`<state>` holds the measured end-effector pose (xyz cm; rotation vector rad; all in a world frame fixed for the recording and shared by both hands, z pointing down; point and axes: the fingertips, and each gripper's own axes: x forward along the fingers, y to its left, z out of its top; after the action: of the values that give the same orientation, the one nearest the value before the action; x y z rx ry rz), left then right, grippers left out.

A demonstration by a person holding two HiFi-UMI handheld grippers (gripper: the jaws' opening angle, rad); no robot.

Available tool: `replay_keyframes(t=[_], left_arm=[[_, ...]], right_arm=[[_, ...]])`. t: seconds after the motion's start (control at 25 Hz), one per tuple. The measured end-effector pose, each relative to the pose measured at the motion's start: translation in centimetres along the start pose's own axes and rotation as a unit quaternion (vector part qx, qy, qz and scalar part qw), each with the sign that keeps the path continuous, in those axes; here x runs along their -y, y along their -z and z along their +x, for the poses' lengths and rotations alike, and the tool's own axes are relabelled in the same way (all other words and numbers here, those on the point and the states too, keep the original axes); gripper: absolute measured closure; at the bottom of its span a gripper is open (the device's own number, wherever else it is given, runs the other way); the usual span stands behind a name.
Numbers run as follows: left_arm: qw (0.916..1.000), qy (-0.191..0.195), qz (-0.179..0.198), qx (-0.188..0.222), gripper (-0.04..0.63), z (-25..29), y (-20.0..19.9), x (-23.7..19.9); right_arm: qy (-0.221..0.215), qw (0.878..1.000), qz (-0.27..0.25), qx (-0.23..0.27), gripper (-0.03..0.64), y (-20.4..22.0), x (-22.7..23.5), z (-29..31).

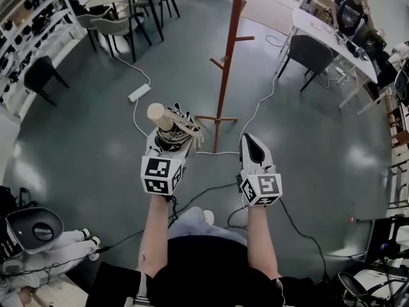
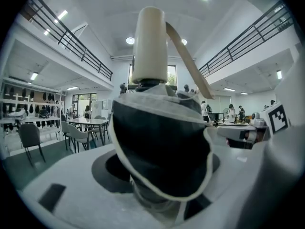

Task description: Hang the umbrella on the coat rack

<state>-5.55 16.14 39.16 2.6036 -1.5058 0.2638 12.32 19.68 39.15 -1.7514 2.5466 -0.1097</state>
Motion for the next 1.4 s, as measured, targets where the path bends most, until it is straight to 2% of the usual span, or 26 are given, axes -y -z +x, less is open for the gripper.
replay_keyframes(t=[0.12,0.4,0.72,1.0,1.4], left_arm=[[0.9999,-0.007,-0.002,-0.006,0.293,0.2,0.7,0.4],[0.9998,-0.019,0.0,0.004,0.293,1.6,-0.6,-1.1],[0.9999,-0.011,-0.011,-0.002,0.293,8.3,0.2,-5.8],[0.9994,0.023,-0.007,-0.023,0.293,16.8,0.6,-11.0],[0.9934,0.102,0.005,-0.053,0.293,29.9,-0.4,-17.4]], right_arm=[[-0.013,1.0,-0.004,-0.002,0.607,0.1,0.3,0.3],[-0.032,0.999,-0.001,-0.006,0.607,-0.1,0.4,3.6],[-0.033,0.999,-0.007,-0.016,0.607,1.3,1.6,11.1],[-0.017,0.999,0.006,-0.028,0.607,3.2,2.9,20.4],[0.037,0.997,0.025,-0.067,0.607,6.2,7.3,33.0]])
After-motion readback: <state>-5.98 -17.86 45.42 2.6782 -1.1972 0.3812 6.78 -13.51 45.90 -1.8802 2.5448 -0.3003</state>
